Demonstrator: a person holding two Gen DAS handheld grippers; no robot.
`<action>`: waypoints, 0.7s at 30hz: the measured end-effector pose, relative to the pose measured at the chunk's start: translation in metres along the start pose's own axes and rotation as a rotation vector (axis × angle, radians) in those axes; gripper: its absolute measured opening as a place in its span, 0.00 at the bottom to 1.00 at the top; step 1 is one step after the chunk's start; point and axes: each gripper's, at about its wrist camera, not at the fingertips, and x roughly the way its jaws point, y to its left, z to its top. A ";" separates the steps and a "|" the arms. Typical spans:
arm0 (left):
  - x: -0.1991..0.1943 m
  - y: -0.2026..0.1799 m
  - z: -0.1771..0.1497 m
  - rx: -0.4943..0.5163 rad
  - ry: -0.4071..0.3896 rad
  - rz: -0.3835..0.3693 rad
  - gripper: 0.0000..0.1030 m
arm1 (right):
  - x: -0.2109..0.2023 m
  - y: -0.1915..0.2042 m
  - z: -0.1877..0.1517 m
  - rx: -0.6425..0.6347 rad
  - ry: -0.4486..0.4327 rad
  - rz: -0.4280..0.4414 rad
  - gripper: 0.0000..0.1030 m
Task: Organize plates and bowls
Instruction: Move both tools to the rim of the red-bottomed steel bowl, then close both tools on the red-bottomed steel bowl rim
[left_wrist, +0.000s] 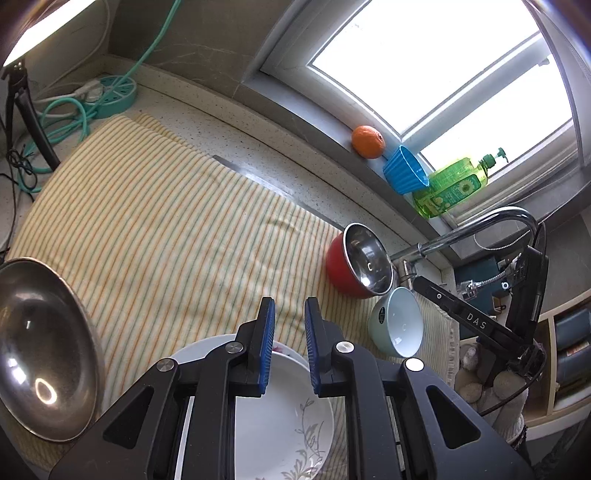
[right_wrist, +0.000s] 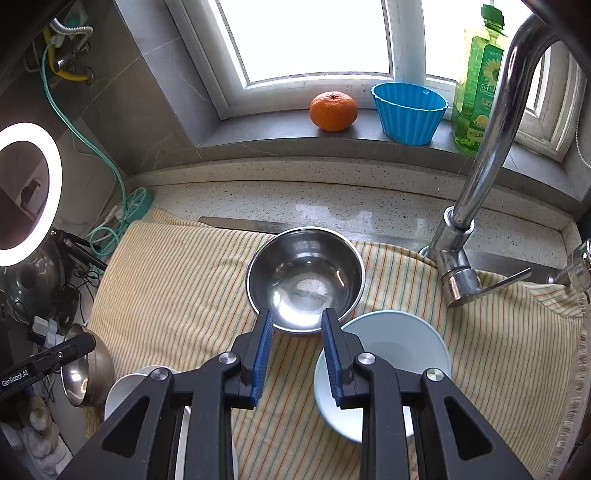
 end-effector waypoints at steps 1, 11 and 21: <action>0.005 -0.007 0.002 0.003 -0.005 0.000 0.13 | 0.005 -0.005 0.005 -0.002 -0.001 -0.013 0.24; 0.068 -0.060 0.018 0.072 0.011 0.010 0.13 | 0.031 -0.028 0.014 -0.017 -0.001 -0.051 0.24; 0.118 -0.066 0.028 0.079 0.075 0.023 0.13 | 0.057 -0.037 0.021 -0.010 0.042 -0.072 0.24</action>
